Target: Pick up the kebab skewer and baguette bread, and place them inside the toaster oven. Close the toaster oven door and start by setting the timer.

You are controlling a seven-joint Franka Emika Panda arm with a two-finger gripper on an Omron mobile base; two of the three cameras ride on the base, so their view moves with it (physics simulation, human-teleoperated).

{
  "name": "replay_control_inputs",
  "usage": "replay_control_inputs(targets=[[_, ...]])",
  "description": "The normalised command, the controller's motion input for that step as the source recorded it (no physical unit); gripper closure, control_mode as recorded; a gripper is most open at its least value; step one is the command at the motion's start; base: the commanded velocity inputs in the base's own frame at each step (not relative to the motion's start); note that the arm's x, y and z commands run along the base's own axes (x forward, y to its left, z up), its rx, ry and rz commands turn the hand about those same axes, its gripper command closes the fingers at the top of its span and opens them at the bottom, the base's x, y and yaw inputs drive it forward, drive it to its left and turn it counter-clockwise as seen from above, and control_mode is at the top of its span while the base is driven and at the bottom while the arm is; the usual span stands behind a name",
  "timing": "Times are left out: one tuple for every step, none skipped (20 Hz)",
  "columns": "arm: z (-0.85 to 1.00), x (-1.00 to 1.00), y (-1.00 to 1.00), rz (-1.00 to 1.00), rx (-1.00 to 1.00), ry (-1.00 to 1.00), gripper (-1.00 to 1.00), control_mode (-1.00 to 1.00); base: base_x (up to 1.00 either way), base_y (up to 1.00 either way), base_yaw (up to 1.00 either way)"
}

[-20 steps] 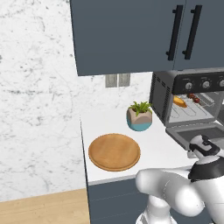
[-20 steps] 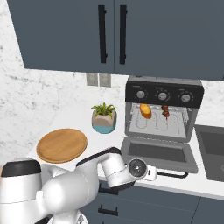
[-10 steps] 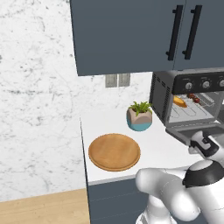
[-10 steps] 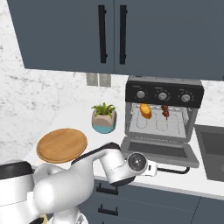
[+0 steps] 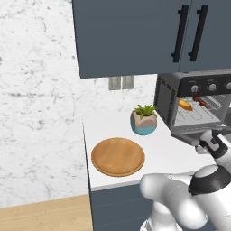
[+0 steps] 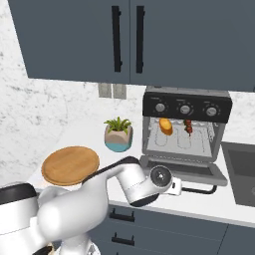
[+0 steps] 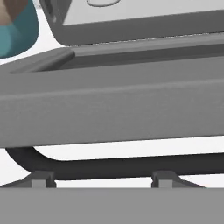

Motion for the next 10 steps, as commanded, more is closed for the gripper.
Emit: replay_control_inputs(targets=[[0.56,0.66,0.0,0.0,0.0,0.0,-1.0,-1.0,0.0,0.0,0.0],[0.54,0.69,0.0,0.0,0.0,0.0,-1.0,-1.0,0.0,0.0,0.0],[0.56,0.71,0.0,0.0,0.0,0.0,-1.0,-1.0,0.0,0.0,0.0],[0.54,0.68,0.0,0.0,0.0,0.0,-1.0,-1.0,0.0,0.0,0.0],[0.49,0.73,0.0,0.0,0.0,0.0,-1.0,-1.0,0.0,0.0,0.0],[0.41,0.74,0.0,0.0,0.0,0.0,-1.0,-1.0,0.0,0.0,0.0],[0.4,0.75,0.0,0.0,0.0,0.0,-1.0,-1.0,0.0,0.0,0.0],[0.37,0.75,0.02,0.0,0.0,0.0,-1.0,-1.0,0.0,0.0,0.0],[0.36,0.76,0.11,0.0,0.0,0.0,-1.0,-1.0,0.0,0.0,0.0],[0.33,0.74,0.18,0.0,0.0,0.0,-1.0,-1.0,0.0,0.0,0.0]])
